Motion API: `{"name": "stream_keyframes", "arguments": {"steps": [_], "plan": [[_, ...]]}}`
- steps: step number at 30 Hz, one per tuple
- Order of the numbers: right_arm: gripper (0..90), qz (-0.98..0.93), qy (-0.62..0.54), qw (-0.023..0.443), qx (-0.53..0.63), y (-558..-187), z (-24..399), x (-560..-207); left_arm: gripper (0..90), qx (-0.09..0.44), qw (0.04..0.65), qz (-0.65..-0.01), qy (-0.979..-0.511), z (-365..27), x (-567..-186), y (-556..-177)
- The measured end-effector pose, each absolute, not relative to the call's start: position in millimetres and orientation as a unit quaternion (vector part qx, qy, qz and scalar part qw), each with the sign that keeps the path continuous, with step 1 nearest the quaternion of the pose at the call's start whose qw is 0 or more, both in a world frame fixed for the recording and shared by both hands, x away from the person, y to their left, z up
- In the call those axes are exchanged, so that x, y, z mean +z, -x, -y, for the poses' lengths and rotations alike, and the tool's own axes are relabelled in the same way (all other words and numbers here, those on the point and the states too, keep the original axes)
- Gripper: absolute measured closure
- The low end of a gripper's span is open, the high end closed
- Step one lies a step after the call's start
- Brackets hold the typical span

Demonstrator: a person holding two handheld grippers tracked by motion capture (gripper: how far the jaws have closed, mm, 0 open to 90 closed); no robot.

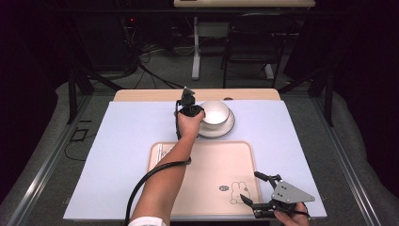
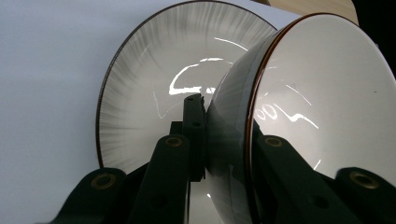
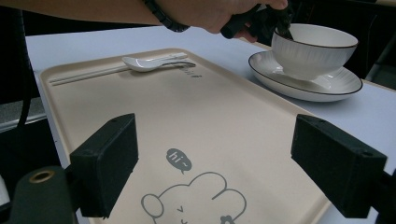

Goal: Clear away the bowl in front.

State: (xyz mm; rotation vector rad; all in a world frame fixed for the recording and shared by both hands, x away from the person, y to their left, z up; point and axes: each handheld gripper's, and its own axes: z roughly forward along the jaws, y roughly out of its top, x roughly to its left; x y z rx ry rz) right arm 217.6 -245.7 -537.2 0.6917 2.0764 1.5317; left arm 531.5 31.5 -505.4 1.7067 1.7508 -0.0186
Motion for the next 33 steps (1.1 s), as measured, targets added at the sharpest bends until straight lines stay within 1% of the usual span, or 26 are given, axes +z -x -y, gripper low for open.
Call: {"name": "stream_keyframes", "arguments": {"steps": [20,30,33], "plan": [[14.5,-0.755,-0.253,0.232,0.558,-218,246,-537,80.7,-0.008,0.358,-0.671,-0.649,-64,-478,-525],[14.5,-0.756,-0.252,0.232,0.557,-218,245,-537,80.7,0.002,0.361,-0.661,-0.658,-75,-463,-517],[14.5,-0.757,-0.251,0.233,0.557,-218,245,-537,80.7,-0.004,0.358,-0.656,-0.664,-76,-461,-514]]}}
